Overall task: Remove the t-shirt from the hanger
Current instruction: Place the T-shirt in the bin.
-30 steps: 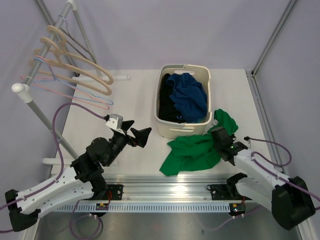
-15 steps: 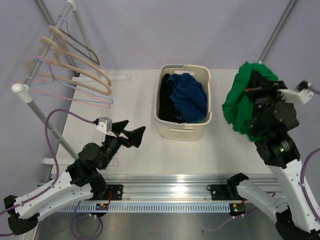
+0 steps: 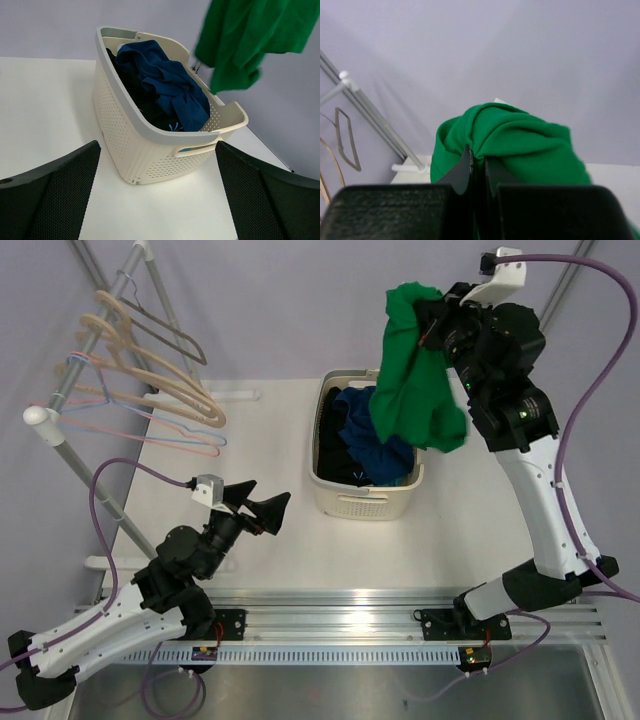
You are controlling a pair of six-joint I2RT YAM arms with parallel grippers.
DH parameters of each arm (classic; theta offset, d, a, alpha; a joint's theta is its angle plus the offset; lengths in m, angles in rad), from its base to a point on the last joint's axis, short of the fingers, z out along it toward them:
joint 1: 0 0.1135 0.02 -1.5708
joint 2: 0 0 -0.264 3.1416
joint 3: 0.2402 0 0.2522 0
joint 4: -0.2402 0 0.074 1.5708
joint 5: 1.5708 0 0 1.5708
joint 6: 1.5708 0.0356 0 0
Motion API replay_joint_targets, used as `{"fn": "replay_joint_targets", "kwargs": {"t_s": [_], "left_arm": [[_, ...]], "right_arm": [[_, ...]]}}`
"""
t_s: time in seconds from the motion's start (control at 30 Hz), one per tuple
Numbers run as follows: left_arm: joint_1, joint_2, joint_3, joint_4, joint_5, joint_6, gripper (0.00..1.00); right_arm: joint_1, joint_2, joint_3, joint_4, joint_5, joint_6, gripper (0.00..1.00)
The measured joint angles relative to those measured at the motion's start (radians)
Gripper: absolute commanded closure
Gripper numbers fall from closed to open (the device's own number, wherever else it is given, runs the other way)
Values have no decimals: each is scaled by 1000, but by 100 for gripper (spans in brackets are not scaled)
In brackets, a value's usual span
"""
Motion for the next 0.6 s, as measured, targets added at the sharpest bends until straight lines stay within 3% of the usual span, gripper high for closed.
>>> {"fn": "replay_joint_targets", "kwargs": {"t_s": [0.27, 0.47, 0.6], "left_arm": [[0, 0, 0, 0, 0, 0, 1], [0, -8, 0, -1, 0, 1, 1], [0, -8, 0, -1, 0, 1, 1]], "right_arm": [[0, 77, -64, 57, -34, -11, 100], [0, 80, -307, 191, -28, 8, 100], [0, 129, -506, 269, -72, 119, 100]]}}
